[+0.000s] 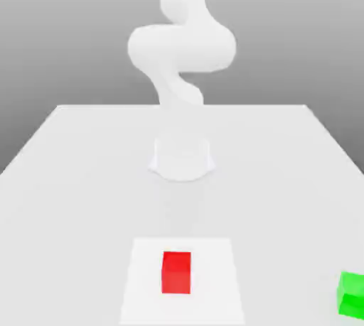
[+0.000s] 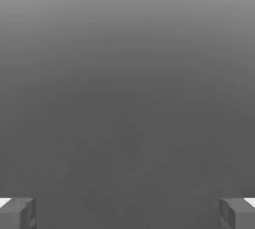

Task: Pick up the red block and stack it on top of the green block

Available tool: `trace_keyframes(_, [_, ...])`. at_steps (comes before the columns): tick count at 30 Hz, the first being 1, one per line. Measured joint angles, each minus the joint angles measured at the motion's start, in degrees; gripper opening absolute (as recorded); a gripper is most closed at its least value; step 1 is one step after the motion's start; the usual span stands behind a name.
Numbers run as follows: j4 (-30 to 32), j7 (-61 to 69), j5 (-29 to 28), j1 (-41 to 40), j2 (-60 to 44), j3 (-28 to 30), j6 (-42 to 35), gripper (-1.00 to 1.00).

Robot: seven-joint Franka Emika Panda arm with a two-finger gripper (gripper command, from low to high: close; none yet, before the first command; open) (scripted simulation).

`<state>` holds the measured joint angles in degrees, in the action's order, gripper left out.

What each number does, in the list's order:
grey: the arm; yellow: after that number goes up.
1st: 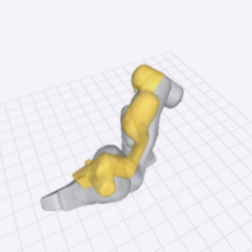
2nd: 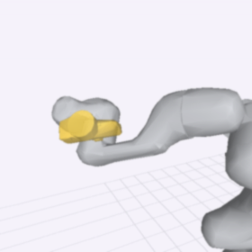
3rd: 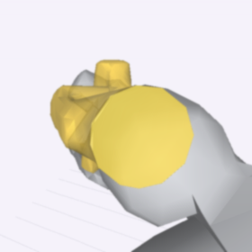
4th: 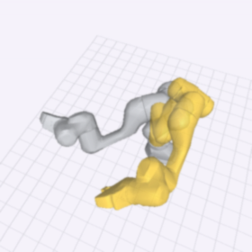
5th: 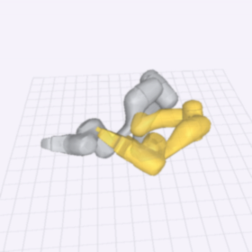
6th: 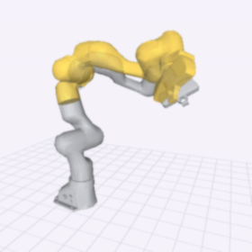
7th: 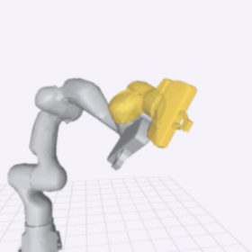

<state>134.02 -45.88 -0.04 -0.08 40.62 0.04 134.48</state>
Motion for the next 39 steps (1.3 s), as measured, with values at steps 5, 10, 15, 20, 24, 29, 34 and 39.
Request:
trace_keyframes(5, [4.60, -0.10, -0.10, -0.10, -10.76, 0.16, 5.56, 0.00])
trace_keyframes(10, [9.05, -0.14, -0.13, -0.25, -21.15, 0.29, 10.95, 0.00])
trace_keyframes(15, [13.50, -0.11, -0.07, -0.40, -31.54, 0.41, 16.32, 0.00])
trace_keyframes(20, [17.94, -0.05, 0.06, -0.62, -41.92, 0.47, 21.70, 0.00])
trace_keyframes(24, [18.45, 0.15, 0.33, -0.68, -50.23, 0.41, 27.76, 0.00])
trace_keyframes(29, [17.64, 0.23, 0.44, -0.77, -56.39, 0.28, 32.97, -1.00])
trace_keyframes(34, [17.58, 0.11, 0.31, -0.86, -56.87, 0.21, 33.38, -1.00])
trace_keyframes(39, [18.90, -0.04, 0.10, -0.94, -48.00, 0.18, 25.81, -1.00])
